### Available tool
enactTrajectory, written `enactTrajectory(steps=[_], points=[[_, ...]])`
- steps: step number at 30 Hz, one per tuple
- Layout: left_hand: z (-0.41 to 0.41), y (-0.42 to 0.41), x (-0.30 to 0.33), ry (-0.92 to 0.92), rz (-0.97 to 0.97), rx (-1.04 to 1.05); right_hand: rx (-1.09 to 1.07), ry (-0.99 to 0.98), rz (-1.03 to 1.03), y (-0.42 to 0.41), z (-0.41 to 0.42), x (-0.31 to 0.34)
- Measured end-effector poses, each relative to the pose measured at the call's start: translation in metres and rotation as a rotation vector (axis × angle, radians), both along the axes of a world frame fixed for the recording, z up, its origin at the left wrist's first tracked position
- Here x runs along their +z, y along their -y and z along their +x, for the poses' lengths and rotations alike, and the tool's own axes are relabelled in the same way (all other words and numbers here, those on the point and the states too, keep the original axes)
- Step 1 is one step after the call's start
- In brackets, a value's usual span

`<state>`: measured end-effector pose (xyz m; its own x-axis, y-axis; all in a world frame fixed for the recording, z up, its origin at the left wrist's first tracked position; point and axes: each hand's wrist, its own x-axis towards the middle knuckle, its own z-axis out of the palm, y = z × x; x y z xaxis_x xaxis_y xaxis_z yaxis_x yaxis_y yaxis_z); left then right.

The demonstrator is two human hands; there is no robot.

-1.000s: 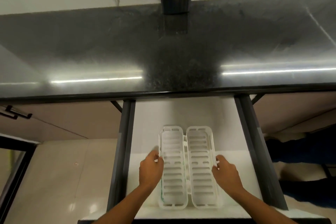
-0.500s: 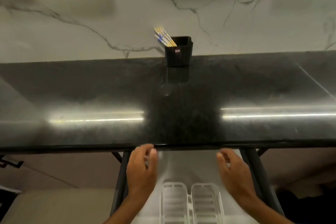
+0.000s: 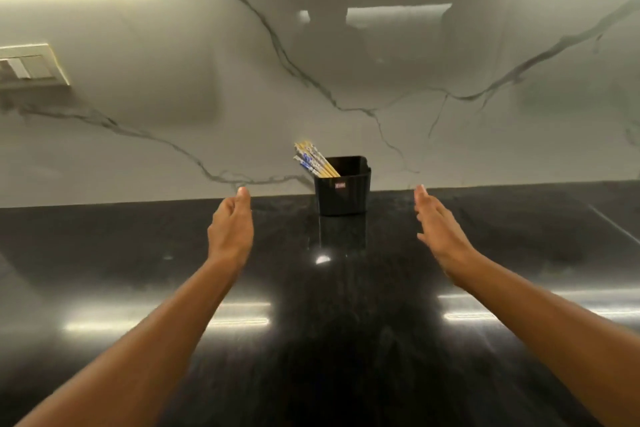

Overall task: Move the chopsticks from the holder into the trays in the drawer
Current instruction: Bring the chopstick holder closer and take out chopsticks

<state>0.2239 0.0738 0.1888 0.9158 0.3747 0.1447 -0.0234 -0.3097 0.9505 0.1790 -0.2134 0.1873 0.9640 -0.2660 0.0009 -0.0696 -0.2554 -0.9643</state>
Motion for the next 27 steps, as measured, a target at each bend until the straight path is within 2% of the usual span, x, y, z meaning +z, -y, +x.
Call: enactTrajectory(steps=[8, 14, 21, 27], points=[[0.104, 0.039, -0.035, -0.092, -0.14, -0.087, 0.049, 0.027, 0.146, 0.015, 0.119, -0.033], [0.152, 0.075, -0.08, -0.194, -0.245, -0.246, 0.143, 0.034, 0.165, 0.011, 0.182, -0.055], [0.195, 0.1, -0.077, -0.183, -0.283, -0.416, 0.216, 0.018, 0.145, 0.003, 0.223, -0.062], [0.178, 0.111, -0.065, -0.155, -0.351, -0.575, 0.29, -0.046, 0.249, 0.002, 0.217, -0.068]])
